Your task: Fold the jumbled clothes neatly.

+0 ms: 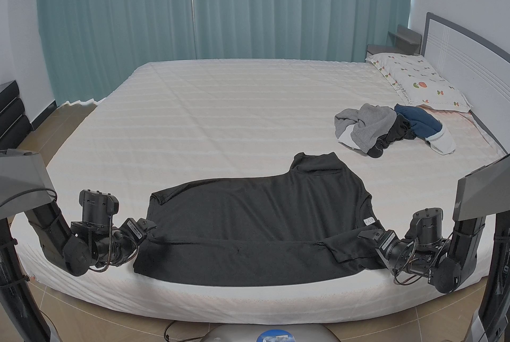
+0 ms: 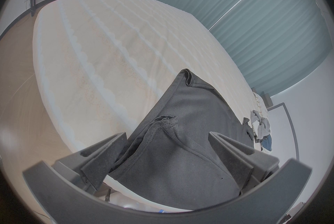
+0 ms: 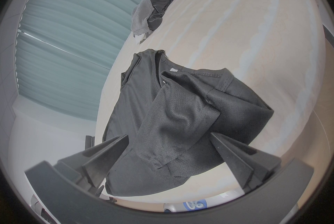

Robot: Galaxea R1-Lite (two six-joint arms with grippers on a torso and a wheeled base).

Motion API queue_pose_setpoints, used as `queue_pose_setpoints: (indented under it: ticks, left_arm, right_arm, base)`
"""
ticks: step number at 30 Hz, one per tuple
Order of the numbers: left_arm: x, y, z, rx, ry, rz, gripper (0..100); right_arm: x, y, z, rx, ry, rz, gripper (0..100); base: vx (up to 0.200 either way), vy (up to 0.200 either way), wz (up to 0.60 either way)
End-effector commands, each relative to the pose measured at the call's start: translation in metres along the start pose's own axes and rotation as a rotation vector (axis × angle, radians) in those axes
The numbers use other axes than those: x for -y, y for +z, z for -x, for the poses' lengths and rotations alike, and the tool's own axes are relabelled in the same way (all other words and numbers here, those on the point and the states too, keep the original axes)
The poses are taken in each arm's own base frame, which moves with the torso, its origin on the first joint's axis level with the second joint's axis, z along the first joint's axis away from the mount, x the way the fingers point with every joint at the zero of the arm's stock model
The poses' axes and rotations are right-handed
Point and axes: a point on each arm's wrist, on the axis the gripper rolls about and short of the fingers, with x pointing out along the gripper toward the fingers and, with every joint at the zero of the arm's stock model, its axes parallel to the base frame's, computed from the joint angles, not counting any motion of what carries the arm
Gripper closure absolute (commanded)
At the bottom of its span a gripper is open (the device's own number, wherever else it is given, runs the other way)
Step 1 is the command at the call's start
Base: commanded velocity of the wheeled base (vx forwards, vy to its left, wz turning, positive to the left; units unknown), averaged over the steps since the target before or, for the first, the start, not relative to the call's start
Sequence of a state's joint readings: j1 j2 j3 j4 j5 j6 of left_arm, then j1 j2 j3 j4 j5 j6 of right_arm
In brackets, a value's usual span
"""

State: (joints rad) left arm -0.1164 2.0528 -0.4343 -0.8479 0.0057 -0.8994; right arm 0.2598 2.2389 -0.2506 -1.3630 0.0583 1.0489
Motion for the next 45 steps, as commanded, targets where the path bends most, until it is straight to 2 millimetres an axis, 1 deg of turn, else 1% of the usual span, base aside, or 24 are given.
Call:
queue_pose_setpoints:
  ticks: [1,6,11,12,25,29,35,37,42,44,45]
  left_arm:
    - [-0.001,-0.001,-0.001,-0.002,0.005,-0.001,0]
    - [-0.001,-0.001,-0.001,-0.004,0.006,-0.001,0]
    - [-0.001,-0.001,-0.002,-0.004,0.006,-0.001,0]
    - [-0.001,-0.001,-0.002,-0.004,0.006,-0.001,0]
    - [-0.002,-0.002,-0.003,-0.008,0.011,-0.002,0]
    - [-0.002,-0.002,-0.003,-0.008,0.011,-0.002,0]
    - [-0.002,-0.002,-0.003,-0.008,0.013,-0.004,0]
    - [-0.002,-0.002,-0.003,-0.008,0.013,-0.004,0]
    - [-0.002,-0.001,-0.003,-0.006,0.010,-0.004,0]
    - [-0.002,-0.001,-0.003,-0.007,0.009,-0.004,0]
    - [-0.002,-0.002,-0.003,-0.007,0.011,-0.004,0]
  right_arm:
    - [0.001,-0.001,0.000,-0.003,-0.004,0.000,0]
    - [0.006,-0.003,-0.005,-0.014,-0.028,-0.001,0]
    - [0.006,-0.003,-0.007,-0.004,-0.032,0.000,0]
    - [0.007,-0.003,-0.007,-0.004,-0.034,0.000,100]
    - [0.005,-0.001,-0.004,0.016,-0.031,-0.002,100]
    - [-0.005,0.002,0.007,0.031,0.008,0.001,100]
    - [-0.015,0.005,0.019,0.046,0.050,0.005,100]
    - [-0.017,0.004,0.021,0.047,0.057,0.008,100]
    - [-0.028,-0.001,0.039,0.038,0.108,0.029,100]
    - [-0.028,-0.001,0.040,0.038,0.108,0.029,100]
    - [-0.028,-0.002,0.044,0.040,0.113,0.030,100]
  base:
    - [0.000,0.000,0.00]
    - [0.000,0.000,0.00]
    - [0.000,0.000,0.00]
    - [0.000,0.000,0.00]
    - [0.000,0.000,0.00]
    - [0.000,0.000,0.00]
    - [0.000,0.000,0.00]
    - [0.000,0.000,0.00]
    - [0.000,0.000,0.00]
    - [0.000,0.000,0.00]
    - [0.000,0.000,0.00]
